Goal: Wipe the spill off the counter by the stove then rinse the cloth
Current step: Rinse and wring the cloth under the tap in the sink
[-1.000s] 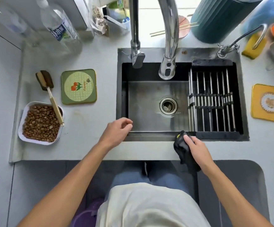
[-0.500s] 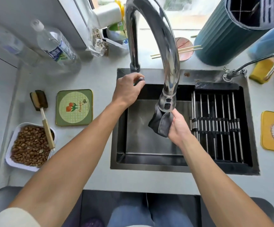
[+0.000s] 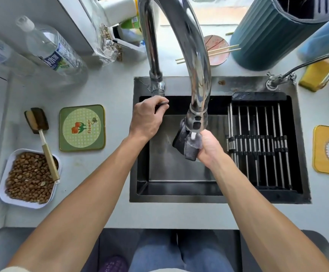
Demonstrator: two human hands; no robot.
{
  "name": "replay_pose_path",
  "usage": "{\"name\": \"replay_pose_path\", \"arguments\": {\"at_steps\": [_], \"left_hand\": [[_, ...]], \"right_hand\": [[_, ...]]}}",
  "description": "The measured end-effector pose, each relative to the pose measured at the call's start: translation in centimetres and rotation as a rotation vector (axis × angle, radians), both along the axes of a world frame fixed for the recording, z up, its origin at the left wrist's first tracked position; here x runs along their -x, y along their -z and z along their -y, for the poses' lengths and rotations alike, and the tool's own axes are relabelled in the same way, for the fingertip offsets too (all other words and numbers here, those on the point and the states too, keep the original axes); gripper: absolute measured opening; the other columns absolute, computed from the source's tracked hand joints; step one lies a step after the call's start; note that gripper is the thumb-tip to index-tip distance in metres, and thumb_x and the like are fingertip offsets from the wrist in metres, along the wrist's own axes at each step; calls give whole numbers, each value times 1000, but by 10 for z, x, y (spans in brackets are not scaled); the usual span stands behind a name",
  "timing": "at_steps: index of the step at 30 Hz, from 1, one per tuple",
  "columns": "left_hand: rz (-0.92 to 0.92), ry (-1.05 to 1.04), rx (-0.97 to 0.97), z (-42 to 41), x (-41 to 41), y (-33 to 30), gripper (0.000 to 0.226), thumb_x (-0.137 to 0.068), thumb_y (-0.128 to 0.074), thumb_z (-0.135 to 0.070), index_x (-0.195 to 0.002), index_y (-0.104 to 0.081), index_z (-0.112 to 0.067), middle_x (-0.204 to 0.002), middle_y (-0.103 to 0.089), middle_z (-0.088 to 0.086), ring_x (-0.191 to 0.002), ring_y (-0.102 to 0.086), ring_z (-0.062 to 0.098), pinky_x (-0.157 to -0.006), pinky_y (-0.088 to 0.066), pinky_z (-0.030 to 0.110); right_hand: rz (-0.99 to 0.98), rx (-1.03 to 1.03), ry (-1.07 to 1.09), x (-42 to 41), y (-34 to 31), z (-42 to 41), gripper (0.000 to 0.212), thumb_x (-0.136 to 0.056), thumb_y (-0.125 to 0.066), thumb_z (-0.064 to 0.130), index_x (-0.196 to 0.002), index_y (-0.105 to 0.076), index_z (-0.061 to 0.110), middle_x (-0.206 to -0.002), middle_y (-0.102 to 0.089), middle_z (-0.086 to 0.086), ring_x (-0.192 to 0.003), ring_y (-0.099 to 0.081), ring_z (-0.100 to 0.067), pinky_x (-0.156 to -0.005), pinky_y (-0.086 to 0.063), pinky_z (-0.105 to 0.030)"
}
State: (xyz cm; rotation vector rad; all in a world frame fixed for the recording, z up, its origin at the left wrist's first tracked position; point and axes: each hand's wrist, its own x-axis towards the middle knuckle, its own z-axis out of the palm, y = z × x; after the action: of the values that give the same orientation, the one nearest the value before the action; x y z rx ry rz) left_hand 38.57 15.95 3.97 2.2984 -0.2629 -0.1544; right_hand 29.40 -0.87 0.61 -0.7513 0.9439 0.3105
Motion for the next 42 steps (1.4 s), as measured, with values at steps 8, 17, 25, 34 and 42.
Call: {"name": "replay_pose_path", "arguments": {"at_steps": [8,17,25,34,42], "left_hand": [[178,-175,68,9,69,10,29,-98,-63,-11,-126,-70,-15,-121,-69,0,-115,-65,18,-106,-53,37],[-943,-185,393,48,91,49,26,-107,-61,-35,-110,-76,-15,-107,-77,5,-100,-73,21,-80,-64,37],[-1097,-336,395,52,73,53,28,-92,-79,-28,-106,-82,-5,-98,-84,8,-95,-81,29,-87,-65,44],[-818,-326,367,55,64,48,32,-85,-77,-39,-107,-76,-16,-110,-81,8,-106,-78,26,-101,-60,53],[-623,-182,154,107,96,53,41,-91,-54,-66,-67,-70,-36,-71,-71,-8,-81,-71,13,-73,-46,25]], "right_hand": [[4,-177,51,14,9,0,9,-94,-71,15,-97,-65,9,-84,-67,-5,-71,-67,-17,-82,-59,-32],[-48,190,-11,26,24,2,18,-91,-65,4,-109,-67,8,-89,-74,-11,-81,-72,-25,-81,-63,-52],[-47,243,-113,34,30,15,42,-105,-47,36,-111,-80,10,-113,-79,-17,-106,-76,-30,-98,-59,-46],[-179,689,-182,30,41,32,44,-105,-41,50,-103,-71,17,-112,-76,-10,-111,-70,-31,-107,-51,-50],[-191,224,55,14,43,-6,35,-110,-42,42,-99,-61,15,-87,-66,-4,-83,-64,-23,-77,-52,-34]]}}
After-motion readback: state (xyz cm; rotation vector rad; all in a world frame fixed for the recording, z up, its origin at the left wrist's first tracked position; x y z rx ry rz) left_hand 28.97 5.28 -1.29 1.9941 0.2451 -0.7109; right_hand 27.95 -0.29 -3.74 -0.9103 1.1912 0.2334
